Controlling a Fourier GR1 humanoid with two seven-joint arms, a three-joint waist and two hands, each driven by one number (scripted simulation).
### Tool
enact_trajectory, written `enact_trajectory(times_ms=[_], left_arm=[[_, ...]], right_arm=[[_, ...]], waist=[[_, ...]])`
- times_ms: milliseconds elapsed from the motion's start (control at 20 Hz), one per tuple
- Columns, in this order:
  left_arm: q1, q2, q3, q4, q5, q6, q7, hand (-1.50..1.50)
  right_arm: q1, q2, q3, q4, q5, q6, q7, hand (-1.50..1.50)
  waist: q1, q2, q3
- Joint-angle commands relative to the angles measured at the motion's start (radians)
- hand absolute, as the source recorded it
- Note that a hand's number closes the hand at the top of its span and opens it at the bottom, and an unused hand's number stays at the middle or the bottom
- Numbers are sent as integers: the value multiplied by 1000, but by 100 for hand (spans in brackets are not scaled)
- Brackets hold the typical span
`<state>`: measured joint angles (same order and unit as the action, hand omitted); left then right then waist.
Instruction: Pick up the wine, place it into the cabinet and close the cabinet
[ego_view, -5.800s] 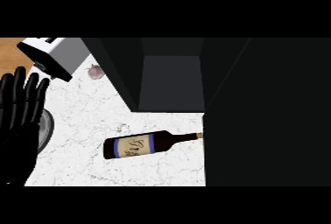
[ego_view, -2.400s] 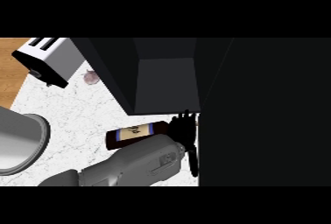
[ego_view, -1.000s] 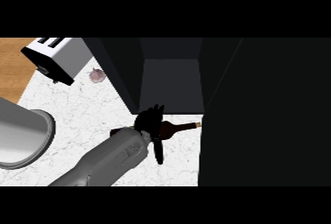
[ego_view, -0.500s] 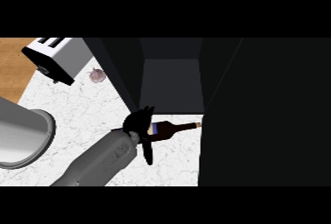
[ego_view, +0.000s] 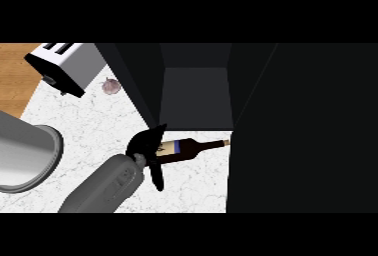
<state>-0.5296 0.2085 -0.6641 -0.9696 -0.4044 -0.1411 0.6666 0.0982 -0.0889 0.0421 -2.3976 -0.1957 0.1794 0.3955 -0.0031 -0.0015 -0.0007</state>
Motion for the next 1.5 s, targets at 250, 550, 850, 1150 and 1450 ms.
enact_trajectory(times_ms=[250, 550, 850, 1150, 1450], left_arm=[[85, 18, 154, -62, -4, -36, -9, -150], [149, -1, 187, -58, -88, -23, -84, -150], [187, -35, 243, -15, -106, -34, -137, 150], [187, -21, 302, -92, -109, -152, -78, 150], [279, -4, 371, -128, -81, -46, -280, 150]], right_arm=[[12, -17, -53, -16, -29, 32, -10, -150], [-60, -7, -52, -24, -35, -15, 76, -150], [23, 41, -2, 20, 32, 24, -33, -150], [36, 12, -19, -27, 6, 51, 9, -150], [14, 18, -55, 47, 13, 61, -56, -150]], waist=[[1, 0, 1], [2, 1, 1], [-1, 1, 1], [0, 0, 1], [10, 1, 0]])
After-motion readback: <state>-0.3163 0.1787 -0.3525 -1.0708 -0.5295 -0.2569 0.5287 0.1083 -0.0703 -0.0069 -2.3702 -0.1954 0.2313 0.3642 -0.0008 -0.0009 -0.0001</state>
